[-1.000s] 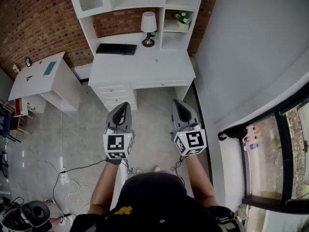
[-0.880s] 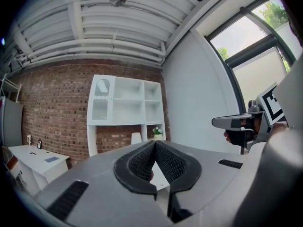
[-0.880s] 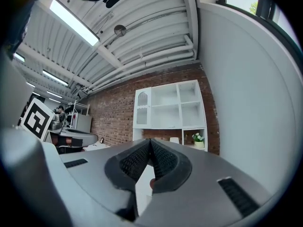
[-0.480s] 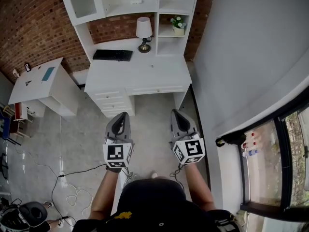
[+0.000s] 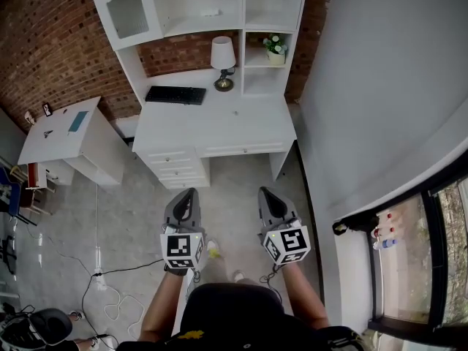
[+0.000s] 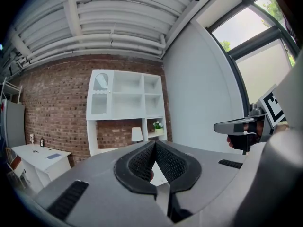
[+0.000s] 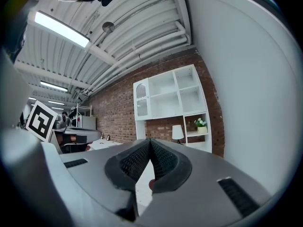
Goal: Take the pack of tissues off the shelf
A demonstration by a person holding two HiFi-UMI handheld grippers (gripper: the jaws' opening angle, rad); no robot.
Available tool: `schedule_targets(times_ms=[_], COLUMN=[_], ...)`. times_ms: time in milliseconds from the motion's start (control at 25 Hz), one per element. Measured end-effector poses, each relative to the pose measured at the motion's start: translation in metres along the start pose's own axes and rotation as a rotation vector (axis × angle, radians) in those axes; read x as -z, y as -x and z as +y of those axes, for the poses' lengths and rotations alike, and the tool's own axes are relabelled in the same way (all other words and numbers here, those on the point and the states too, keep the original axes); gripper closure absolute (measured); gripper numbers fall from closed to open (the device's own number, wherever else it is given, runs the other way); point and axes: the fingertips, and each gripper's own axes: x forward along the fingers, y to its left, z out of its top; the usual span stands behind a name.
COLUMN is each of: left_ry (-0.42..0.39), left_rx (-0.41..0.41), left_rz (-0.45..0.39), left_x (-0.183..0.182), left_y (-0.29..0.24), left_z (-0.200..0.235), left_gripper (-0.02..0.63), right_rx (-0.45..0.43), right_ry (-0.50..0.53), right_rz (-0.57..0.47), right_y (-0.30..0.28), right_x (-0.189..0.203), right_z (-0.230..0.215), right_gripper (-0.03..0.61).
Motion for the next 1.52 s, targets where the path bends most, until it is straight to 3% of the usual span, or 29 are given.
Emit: schedule_targets(times_ms=[360,960,1520], left_ry=[0.009,0.03,0.079], left_rx=[0.032,0.093,0.126], left_rz=[-0.027,-0.096,-0.079], left_x=[-0.002,-0.043,-0.03], left_y=[-0.076,-0.215,-0.298], left_z=[0.041,0.18,0.237], left_gripper=[0.595,0.595,0.596], right_rx=[0.021,0.067,0.121], right_ry=[0.033,0.094,0.121], right_rz=[0.023,-0.005,0.045], right_y=[-0.079,-0.267,-0.349], right_x=[0.002,-0.047,-0.043], right_z=[-0.019,-0.022,-0.048], right_gripper=[0.575,0.575,0.575])
